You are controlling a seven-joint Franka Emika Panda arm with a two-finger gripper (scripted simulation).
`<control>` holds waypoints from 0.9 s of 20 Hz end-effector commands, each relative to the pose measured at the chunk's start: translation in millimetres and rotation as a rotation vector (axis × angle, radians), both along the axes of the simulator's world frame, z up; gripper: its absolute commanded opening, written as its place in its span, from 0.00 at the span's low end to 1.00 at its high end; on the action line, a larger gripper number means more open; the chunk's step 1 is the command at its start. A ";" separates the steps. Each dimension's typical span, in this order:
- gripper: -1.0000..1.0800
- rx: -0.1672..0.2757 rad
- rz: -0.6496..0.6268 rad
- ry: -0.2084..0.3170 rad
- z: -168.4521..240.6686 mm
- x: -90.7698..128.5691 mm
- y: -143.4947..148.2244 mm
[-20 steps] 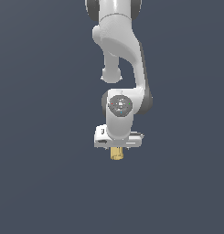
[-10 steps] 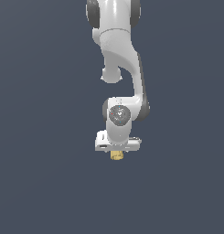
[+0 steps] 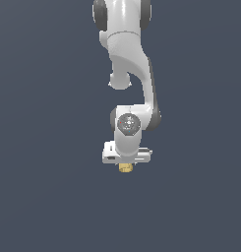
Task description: Pick up the object and move it to a goal position.
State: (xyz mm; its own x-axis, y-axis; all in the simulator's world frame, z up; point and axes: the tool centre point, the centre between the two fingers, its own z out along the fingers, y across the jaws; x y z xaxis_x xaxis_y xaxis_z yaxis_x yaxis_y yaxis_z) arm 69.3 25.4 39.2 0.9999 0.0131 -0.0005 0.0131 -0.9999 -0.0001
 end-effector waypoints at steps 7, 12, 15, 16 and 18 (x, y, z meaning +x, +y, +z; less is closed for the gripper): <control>0.00 0.000 0.000 0.000 4.2 -0.8 0.6; 0.00 0.000 0.000 0.000 21.0 -4.2 3.2; 0.00 0.000 0.000 0.000 37.8 -7.6 5.8; 0.00 0.000 0.000 0.000 44.5 -8.9 6.9; 0.00 0.000 0.000 0.000 60.0 -12.0 9.3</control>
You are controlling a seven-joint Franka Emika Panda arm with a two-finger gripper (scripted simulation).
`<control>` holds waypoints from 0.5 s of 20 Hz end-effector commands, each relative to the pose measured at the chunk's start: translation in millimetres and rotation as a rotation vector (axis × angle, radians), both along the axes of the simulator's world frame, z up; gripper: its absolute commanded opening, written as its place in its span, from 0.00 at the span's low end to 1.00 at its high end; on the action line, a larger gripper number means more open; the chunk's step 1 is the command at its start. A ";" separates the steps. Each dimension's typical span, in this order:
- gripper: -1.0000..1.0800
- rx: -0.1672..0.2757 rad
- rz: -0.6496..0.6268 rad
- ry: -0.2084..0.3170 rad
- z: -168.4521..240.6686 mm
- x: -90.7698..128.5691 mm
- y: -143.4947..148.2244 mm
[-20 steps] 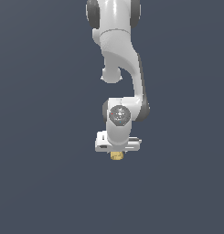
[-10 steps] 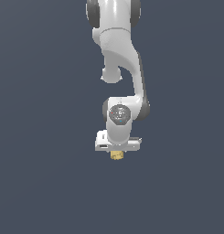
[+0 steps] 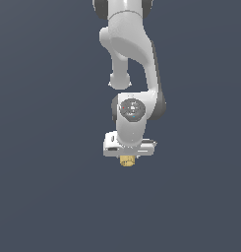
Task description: Pick up the object and move it to a goal position.
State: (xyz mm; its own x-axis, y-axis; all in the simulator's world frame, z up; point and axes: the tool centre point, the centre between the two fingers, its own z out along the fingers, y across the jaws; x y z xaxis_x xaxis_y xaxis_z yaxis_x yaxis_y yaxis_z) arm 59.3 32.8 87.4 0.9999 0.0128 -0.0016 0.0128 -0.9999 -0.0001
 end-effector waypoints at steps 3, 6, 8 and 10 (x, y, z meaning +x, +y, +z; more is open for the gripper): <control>0.00 -0.001 0.000 -0.001 40.0 -7.5 6.4; 0.00 -0.001 0.000 -0.001 73.2 -13.9 11.6; 0.00 -0.001 0.000 -0.001 97.0 -18.5 15.3; 0.00 -0.001 0.000 -0.001 120.9 -22.9 18.9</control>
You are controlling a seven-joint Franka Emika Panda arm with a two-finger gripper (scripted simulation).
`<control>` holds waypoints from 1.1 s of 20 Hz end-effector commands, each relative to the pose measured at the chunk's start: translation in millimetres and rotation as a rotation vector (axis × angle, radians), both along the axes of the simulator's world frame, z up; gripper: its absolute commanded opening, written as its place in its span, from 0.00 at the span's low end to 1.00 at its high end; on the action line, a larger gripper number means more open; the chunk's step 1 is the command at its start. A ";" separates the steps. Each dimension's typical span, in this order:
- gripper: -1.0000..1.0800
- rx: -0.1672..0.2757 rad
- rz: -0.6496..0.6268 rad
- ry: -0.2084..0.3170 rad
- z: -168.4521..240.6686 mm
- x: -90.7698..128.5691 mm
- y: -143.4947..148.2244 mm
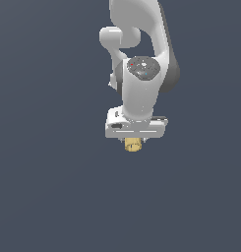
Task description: Pick up the object and move it to a goal position.
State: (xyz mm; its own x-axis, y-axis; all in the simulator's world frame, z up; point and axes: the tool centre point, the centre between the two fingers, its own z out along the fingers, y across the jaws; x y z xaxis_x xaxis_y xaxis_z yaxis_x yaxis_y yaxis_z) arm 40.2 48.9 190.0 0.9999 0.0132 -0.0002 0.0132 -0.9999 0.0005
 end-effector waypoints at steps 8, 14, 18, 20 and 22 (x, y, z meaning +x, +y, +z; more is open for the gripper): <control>0.00 0.000 0.000 0.000 112.9 -20.7 17.5; 0.00 0.000 0.000 0.000 176.7 -30.7 27.6; 0.00 0.000 0.000 0.000 208.0 -34.9 32.7; 0.00 0.000 0.000 0.000 219.9 -36.2 34.7; 0.00 0.000 0.000 0.000 229.4 -37.2 36.3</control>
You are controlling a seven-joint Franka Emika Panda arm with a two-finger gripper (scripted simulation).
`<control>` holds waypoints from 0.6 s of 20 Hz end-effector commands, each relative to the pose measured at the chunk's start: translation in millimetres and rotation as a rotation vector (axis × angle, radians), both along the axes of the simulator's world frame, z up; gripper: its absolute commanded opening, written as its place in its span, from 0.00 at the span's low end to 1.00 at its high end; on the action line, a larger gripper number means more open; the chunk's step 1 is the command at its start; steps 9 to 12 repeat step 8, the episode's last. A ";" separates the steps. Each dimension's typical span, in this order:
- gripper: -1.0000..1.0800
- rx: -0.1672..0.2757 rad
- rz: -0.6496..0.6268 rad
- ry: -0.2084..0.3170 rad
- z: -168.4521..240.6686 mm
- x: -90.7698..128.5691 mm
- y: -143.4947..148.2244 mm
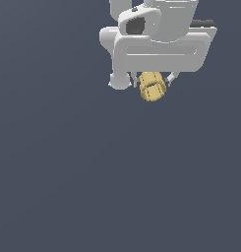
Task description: Pick up the object and move it to a goal position.
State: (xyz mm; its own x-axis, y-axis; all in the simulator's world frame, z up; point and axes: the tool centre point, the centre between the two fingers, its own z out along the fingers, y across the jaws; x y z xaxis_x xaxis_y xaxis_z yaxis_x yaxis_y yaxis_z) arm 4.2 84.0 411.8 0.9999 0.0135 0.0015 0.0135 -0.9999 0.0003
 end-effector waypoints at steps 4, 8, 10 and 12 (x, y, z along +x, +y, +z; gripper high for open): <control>0.00 0.000 0.000 0.002 19.9 -2.2 3.3; 0.00 0.000 -0.001 0.001 24.1 -2.5 3.6; 0.00 0.000 -0.001 0.001 24.1 -2.5 3.6; 0.00 0.000 -0.001 0.001 24.1 -2.5 3.6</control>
